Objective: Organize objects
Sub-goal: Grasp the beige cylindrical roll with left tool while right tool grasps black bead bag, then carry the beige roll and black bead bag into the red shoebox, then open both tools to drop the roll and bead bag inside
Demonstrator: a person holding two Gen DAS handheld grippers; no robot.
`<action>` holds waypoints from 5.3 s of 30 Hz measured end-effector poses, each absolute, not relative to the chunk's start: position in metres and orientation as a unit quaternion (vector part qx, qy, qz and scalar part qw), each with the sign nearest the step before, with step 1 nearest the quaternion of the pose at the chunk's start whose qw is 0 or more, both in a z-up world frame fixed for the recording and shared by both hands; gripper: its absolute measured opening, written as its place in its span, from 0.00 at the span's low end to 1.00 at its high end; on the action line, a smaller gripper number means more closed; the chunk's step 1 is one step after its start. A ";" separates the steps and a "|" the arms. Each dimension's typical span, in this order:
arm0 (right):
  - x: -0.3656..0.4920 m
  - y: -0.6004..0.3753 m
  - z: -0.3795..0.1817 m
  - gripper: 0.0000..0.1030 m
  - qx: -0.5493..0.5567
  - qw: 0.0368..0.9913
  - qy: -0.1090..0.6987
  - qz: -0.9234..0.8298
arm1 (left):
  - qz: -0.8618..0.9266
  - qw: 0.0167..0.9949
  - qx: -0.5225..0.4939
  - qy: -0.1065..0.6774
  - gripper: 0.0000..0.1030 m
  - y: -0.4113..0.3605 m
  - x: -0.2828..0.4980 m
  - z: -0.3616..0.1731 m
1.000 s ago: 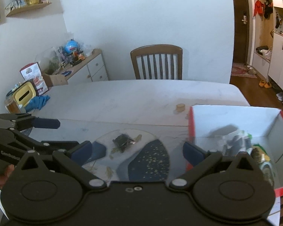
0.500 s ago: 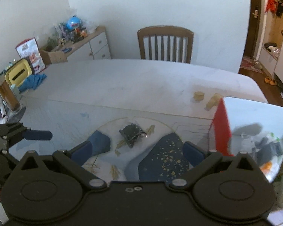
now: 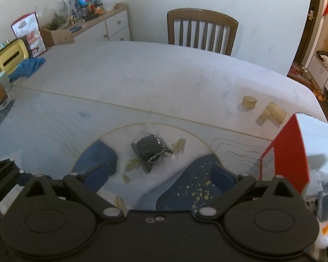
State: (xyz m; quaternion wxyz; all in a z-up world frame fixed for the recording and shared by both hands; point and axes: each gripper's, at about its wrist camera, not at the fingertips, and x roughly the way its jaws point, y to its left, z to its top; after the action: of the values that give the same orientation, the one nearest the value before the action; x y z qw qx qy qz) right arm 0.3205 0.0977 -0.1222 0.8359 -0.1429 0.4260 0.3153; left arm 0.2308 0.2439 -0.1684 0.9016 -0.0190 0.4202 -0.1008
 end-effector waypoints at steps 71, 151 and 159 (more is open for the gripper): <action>0.253 -0.003 -0.078 0.29 -0.061 0.857 0.423 0.287 | -0.068 0.893 -0.017 0.445 0.22 0.223 0.236 -0.149; 0.377 -0.248 -0.116 0.33 -0.049 0.837 0.470 0.277 | -0.172 0.877 0.071 0.443 0.22 -0.114 0.456 -0.122; 0.378 -0.253 -0.117 0.37 -0.044 0.836 0.472 0.277 | -0.163 0.871 0.062 0.460 0.22 -0.107 0.459 -0.131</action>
State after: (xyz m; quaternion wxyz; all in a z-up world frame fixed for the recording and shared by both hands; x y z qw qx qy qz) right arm 0.3781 -0.2528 -0.1172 0.8360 -0.0444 0.4719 0.2766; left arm 0.4591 -0.1068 -0.1313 0.8707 0.0624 0.4599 -0.1628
